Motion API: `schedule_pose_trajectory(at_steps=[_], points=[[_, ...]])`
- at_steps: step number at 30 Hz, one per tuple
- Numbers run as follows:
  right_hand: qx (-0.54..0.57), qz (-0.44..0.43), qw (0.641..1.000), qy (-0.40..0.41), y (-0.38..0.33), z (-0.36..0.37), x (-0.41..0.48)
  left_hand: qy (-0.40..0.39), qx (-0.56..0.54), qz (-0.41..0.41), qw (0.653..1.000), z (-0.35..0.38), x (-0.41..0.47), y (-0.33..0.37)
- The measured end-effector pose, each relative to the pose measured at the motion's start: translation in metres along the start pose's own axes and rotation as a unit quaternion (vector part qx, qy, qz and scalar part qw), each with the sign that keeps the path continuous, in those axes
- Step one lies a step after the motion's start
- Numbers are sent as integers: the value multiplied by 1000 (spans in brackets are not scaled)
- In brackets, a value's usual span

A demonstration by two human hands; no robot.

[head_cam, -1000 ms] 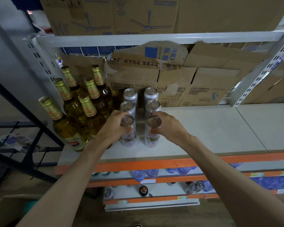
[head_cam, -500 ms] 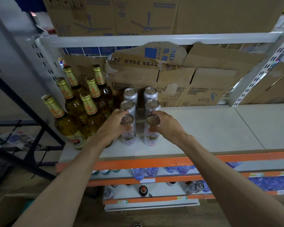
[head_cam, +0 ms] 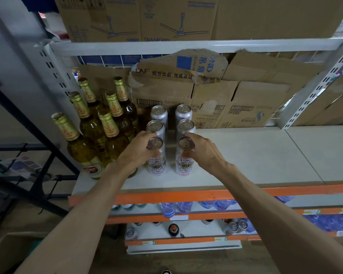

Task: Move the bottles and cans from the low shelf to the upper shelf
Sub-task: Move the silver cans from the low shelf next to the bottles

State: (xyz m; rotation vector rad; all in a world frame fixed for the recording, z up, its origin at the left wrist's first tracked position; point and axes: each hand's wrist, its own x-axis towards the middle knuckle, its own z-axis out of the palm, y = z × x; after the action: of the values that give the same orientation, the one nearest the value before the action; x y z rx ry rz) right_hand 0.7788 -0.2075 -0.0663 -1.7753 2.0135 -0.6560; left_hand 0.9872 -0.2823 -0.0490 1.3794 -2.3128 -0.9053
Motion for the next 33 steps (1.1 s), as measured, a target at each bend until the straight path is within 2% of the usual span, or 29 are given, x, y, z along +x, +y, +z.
schedule_pose_trajectory(at_steps=[11, 13, 16, 20, 27, 33], points=[[26, 26, 999, -29, -10, -5, -5, -22, -12, -19, 1000, 0, -6, 3], [53, 36, 998, -7, -17, -11, -12, 4, 10, -8, 1000, -1, -10, 8], [35, 16, 998, 55, -28, -23, -24, 58, 45, 16, 997, -3, -20, 24], [14, 31, 996, 82, -40, -33, -44, 70, 63, 28, 995, -2, -43, 50], [-38, 45, 996, 72, -46, -28, -119, 62, 112, 32, 991, 14, -119, 52], [-37, 85, 993, 69, -49, -26, -202, 49, 124, 15, 991, 19, -193, 50]])
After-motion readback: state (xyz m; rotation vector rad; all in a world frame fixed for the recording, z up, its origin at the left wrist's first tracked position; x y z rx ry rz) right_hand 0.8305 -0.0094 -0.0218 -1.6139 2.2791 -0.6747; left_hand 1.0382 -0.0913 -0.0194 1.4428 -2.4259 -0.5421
